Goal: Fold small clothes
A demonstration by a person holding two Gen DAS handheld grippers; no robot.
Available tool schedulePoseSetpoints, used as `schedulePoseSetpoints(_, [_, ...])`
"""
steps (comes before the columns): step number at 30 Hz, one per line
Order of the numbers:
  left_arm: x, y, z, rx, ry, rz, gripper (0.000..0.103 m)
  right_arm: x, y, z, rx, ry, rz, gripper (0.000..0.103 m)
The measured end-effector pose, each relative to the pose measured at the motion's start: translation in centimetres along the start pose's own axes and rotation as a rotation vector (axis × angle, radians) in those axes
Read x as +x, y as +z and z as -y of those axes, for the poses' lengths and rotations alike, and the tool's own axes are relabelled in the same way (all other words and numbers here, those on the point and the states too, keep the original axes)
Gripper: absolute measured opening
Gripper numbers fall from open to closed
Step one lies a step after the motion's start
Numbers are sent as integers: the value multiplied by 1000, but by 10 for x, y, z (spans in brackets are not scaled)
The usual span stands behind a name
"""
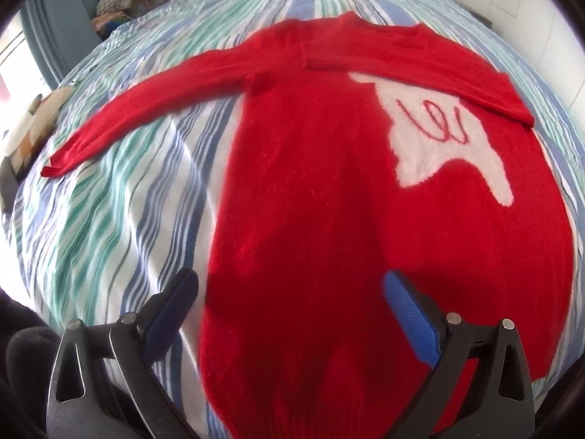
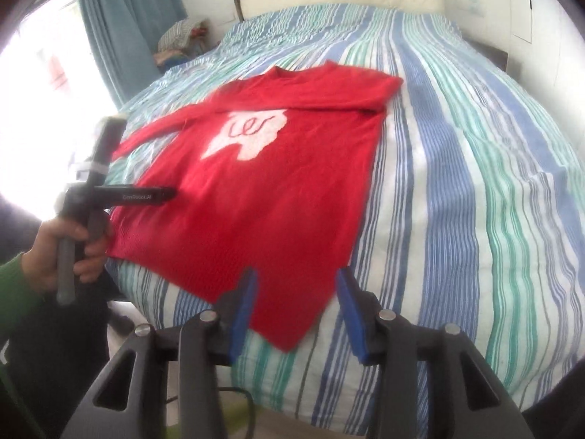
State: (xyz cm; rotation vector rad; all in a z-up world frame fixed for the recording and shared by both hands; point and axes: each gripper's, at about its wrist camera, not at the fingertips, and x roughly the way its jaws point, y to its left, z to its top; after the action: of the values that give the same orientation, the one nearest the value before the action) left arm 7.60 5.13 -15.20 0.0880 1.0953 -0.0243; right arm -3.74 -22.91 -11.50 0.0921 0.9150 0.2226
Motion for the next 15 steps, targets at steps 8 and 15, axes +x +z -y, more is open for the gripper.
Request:
schedulePoseSetpoints(8, [-37,7,-14,-103,-77,36,102,3,0,-22,-57,1,42,45])
schedulePoseSetpoints(15, [-45,6,-24,-118,-88,29,102,1,-1,-32,-102,-3,64,45])
